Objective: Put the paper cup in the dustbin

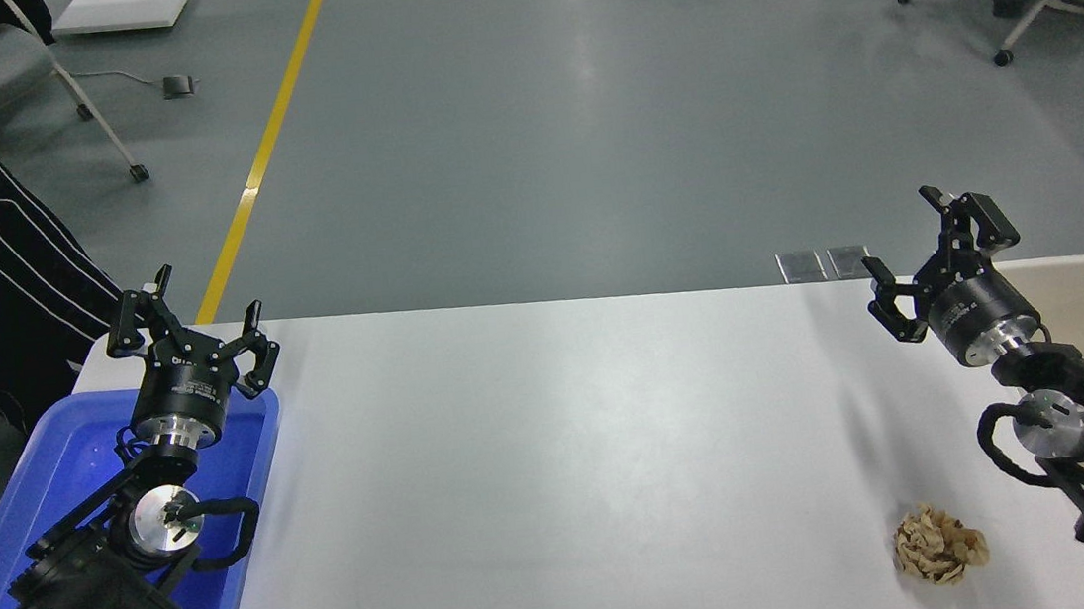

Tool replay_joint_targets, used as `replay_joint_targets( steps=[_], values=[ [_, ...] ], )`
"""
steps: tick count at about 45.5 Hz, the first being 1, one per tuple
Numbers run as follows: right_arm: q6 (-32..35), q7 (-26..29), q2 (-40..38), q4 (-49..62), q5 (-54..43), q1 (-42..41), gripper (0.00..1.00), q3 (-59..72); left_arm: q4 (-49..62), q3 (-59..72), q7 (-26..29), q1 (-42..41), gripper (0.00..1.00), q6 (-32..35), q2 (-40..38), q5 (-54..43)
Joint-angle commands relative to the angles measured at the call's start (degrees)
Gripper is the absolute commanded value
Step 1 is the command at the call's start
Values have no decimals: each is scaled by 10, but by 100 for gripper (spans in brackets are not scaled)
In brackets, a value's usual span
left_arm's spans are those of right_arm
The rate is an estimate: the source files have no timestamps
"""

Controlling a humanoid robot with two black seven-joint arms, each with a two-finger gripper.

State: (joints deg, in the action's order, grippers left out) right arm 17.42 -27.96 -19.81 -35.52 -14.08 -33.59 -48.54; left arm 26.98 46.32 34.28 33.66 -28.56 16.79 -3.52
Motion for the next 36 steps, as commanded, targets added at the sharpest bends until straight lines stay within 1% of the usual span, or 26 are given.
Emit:
replay_joint_targets(
  steps=[1,27,36],
  values=[
    [0,-18,11,-30,-29,19,100,-41,0,0,0,0,100,0,0,0],
    [-65,-23,12,-25,-33,17,99,-31,0,0,0,0,100,1,0,0],
    [-81,-23,12,-17,-53,16,100,-31,0,0,0,0,100,0,0,0]
  ],
)
